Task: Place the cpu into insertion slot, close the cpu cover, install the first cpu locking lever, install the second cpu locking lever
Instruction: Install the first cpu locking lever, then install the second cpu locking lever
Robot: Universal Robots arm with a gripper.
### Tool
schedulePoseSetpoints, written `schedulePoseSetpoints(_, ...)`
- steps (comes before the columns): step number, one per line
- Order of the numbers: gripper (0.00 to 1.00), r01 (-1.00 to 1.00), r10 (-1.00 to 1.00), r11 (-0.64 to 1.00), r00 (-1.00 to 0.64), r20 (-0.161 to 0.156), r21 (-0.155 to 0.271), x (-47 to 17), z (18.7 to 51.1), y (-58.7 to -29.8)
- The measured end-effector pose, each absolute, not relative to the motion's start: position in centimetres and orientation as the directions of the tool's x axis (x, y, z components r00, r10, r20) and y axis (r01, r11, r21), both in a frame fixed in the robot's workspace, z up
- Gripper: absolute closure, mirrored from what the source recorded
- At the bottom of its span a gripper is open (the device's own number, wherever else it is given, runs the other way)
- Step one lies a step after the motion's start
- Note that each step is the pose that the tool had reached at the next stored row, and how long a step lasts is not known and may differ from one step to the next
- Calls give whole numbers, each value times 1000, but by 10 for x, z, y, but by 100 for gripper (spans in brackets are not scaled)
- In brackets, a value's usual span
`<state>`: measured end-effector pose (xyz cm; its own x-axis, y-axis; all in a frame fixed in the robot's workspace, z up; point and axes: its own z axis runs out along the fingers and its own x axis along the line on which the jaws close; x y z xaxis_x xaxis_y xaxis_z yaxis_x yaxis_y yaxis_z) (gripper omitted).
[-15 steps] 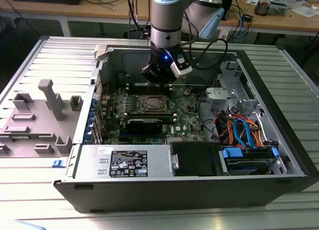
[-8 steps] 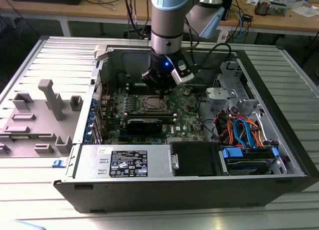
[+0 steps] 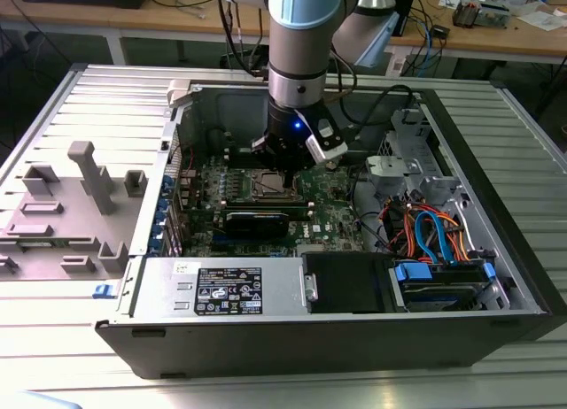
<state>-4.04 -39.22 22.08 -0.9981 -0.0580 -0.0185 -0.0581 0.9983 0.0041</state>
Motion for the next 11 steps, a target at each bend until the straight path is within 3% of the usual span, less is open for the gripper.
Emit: schedulePoseSetpoints(11,89,-58,-58,998,-998,-19,12,-40,221,-392)
